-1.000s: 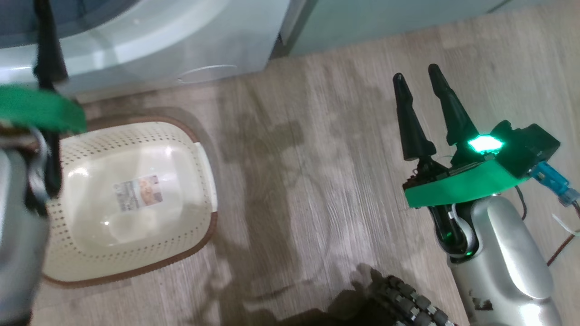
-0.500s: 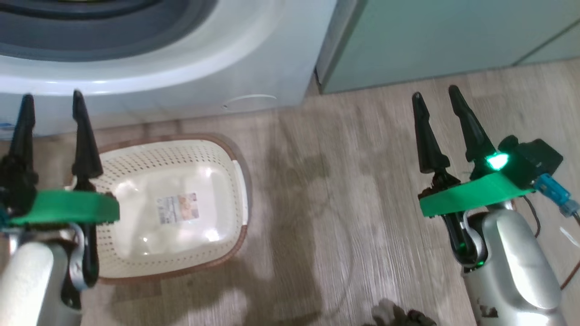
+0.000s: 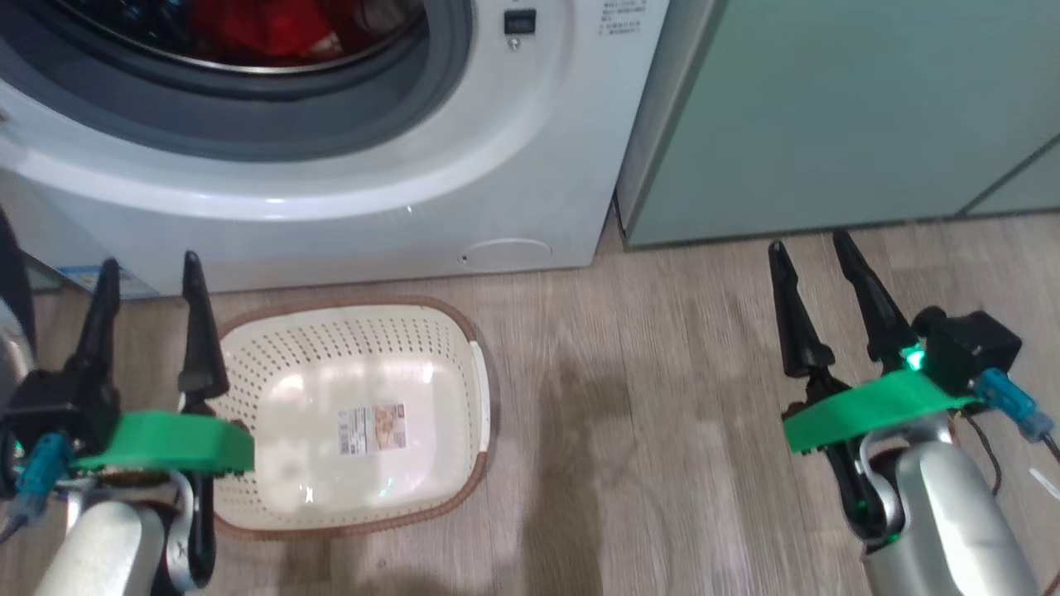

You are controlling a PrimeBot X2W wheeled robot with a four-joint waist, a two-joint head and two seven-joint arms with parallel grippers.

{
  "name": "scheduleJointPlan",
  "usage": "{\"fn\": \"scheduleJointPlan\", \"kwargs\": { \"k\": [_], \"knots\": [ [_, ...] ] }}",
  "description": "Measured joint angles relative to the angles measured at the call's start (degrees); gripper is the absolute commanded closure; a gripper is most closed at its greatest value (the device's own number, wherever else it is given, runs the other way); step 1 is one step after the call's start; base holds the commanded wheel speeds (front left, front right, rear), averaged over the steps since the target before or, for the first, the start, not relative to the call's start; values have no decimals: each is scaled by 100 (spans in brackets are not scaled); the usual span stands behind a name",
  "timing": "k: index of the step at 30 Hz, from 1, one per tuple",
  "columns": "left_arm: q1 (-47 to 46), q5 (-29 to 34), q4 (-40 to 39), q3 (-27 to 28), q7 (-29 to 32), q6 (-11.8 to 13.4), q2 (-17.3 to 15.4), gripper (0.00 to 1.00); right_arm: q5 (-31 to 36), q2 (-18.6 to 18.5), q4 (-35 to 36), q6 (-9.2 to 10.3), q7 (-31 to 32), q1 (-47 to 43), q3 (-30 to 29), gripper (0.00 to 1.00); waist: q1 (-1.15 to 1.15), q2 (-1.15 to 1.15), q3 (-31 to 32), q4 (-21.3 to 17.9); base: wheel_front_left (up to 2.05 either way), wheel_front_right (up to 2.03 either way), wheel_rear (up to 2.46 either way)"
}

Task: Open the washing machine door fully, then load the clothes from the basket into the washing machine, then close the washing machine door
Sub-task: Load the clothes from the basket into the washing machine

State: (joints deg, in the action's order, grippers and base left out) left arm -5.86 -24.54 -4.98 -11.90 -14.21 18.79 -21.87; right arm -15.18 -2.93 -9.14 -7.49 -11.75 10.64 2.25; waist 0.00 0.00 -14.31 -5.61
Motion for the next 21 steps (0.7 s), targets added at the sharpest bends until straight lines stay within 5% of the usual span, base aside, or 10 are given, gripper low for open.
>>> {"fn": "scheduleJointPlan", "kwargs": {
  "k": [21],
  "knots": [
    [727, 91, 296, -187, -7, -254, 238, 0, 157, 4, 593, 0, 603, -1021, -232, 0, 0, 0, 1039, 165, 0, 0, 0]
  ]
}}
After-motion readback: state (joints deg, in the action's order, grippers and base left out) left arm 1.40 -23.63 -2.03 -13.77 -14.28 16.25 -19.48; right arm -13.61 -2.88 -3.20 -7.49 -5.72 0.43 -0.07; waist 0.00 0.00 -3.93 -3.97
